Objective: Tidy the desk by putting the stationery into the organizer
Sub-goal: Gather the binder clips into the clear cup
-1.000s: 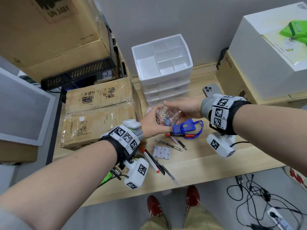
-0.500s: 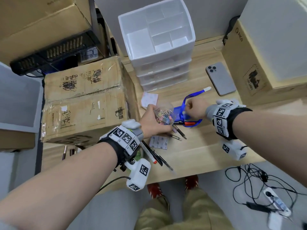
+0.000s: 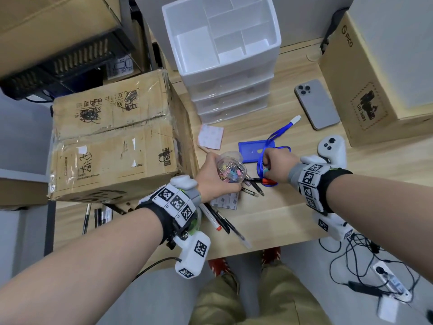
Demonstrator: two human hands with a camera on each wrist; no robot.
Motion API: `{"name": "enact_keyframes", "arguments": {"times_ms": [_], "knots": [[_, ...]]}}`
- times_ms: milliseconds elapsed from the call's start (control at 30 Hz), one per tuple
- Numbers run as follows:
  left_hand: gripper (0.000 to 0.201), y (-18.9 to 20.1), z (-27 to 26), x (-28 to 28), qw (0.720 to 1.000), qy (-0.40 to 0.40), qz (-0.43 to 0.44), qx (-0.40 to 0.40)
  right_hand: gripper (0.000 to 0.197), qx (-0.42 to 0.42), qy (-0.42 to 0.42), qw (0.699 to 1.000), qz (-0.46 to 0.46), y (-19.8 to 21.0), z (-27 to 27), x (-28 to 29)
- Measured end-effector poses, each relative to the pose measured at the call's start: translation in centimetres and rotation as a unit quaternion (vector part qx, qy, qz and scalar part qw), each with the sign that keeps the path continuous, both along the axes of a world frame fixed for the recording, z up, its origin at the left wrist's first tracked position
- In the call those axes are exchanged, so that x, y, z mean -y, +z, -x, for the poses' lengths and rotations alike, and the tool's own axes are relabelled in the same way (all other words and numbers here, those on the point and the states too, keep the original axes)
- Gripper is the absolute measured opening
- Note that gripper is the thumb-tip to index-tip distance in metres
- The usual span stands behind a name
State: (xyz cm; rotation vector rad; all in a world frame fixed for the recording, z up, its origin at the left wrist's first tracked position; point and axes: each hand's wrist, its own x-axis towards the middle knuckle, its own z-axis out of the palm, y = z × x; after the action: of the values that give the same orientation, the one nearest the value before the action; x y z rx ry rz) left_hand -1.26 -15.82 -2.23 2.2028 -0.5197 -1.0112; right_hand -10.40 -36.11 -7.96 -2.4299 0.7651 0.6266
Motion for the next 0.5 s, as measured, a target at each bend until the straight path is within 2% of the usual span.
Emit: {"name": "enact_keyframes", "arguments": {"times_ms": [134, 501], "knots": [[0.075, 0.1, -0.4, -0.5, 1.0, -0.006, -0.003, 0.004, 0.02, 0.009, 0.047, 0.998, 0.04, -0.7, -0.3, -0.8], [0.076, -0.3, -0.8, -1.3, 1.0, -0.01, 0.001, 0.002, 0.015, -0.015, 0.072, 0.992, 0.098, -1.2, -1.1, -1.5]]}}
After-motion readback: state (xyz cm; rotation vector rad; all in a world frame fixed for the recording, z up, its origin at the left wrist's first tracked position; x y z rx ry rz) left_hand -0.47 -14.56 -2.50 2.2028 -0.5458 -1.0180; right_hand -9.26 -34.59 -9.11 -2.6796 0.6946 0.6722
